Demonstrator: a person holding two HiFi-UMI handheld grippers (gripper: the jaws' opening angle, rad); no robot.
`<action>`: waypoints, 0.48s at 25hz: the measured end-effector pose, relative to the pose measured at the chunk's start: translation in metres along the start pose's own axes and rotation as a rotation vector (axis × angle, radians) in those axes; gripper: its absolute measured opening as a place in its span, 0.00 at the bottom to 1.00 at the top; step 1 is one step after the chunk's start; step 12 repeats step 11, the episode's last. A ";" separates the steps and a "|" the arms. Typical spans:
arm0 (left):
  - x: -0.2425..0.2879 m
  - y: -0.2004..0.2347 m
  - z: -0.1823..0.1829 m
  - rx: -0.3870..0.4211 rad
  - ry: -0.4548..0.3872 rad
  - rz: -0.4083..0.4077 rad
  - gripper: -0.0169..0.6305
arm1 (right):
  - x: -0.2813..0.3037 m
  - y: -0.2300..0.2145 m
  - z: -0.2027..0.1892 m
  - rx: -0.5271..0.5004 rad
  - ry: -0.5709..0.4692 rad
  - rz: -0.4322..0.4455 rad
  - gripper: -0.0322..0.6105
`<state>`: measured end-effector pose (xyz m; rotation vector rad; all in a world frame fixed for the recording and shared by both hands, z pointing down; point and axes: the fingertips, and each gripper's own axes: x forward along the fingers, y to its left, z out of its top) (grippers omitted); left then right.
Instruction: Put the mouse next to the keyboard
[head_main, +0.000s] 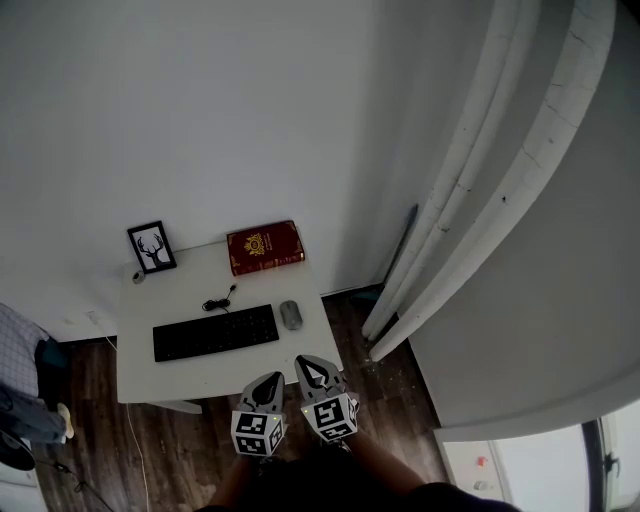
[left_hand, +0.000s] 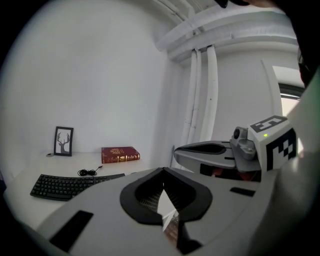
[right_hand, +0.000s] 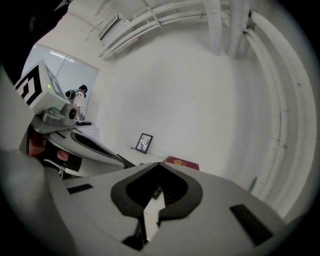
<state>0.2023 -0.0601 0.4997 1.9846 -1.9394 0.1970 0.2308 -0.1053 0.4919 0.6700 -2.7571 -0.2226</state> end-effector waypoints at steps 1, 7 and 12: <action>-0.002 -0.003 -0.001 -0.002 0.002 -0.002 0.03 | -0.002 0.002 0.000 -0.003 0.000 0.002 0.08; -0.019 -0.006 -0.007 -0.020 0.013 0.004 0.03 | -0.012 0.011 -0.002 0.014 0.009 0.002 0.08; -0.028 0.005 -0.009 -0.027 0.019 0.022 0.03 | -0.010 0.016 -0.004 0.020 0.019 -0.011 0.08</action>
